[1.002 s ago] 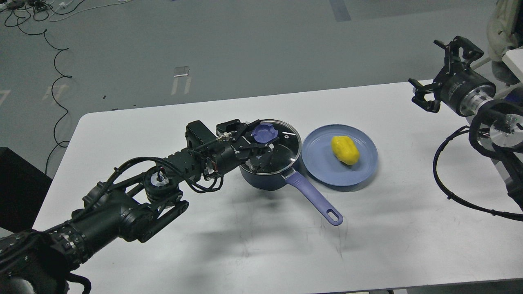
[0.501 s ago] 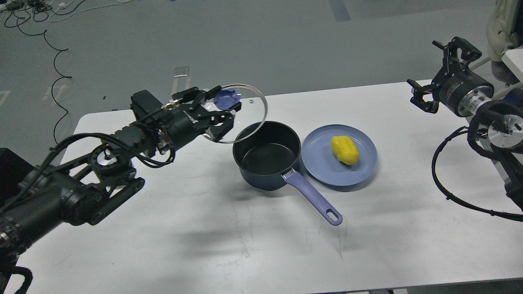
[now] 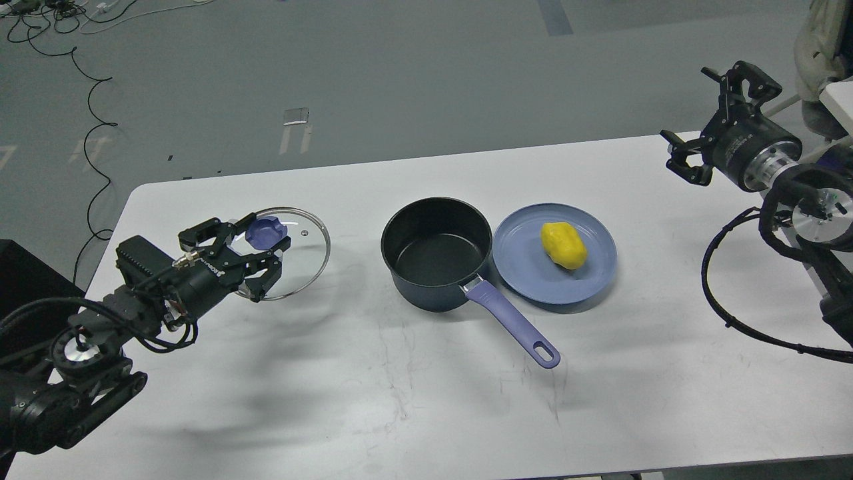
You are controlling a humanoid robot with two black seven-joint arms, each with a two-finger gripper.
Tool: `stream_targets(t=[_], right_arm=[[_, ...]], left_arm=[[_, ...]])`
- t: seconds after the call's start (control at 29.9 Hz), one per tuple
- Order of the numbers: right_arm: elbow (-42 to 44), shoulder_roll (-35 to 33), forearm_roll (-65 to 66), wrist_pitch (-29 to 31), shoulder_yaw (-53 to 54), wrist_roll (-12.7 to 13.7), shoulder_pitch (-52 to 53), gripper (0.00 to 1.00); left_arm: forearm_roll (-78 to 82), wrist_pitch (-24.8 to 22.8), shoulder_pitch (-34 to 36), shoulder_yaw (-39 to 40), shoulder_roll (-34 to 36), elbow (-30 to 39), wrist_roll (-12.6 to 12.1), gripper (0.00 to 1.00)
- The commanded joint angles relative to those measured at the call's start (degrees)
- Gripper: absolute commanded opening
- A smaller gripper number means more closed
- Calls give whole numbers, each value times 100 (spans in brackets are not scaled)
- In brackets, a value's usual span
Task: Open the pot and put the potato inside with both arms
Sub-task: 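Lower the lid onto the table beside the pot and release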
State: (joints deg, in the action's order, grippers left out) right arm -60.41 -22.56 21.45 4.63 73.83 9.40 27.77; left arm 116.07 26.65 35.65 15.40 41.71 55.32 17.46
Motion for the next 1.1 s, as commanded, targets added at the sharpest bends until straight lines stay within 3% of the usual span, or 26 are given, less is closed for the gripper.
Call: stream_targets(t=[0.0,0.13,0.37,0.53,1.07], right_arm=[[-6,-38,0,2,0,1,-8,100],[-6,-73,0,2,0,1,-35,100],[-6,-90,0,2,0,1,-44,100],[-6,-90,0,2,0,1,-44,100],[3,-99,8,2,-9,1,-61,100]], left_arm=[[-32,135,-120,-11,-189,-363,56,51],[-67,135,-181,-63,-444,-636,197,52],[-102,135,-243,-81,-568,-689,197,53],[-111,135,-269,-81,-629,-759,197,62],[-102,135,-269,-81,-1016,-830,197,62]])
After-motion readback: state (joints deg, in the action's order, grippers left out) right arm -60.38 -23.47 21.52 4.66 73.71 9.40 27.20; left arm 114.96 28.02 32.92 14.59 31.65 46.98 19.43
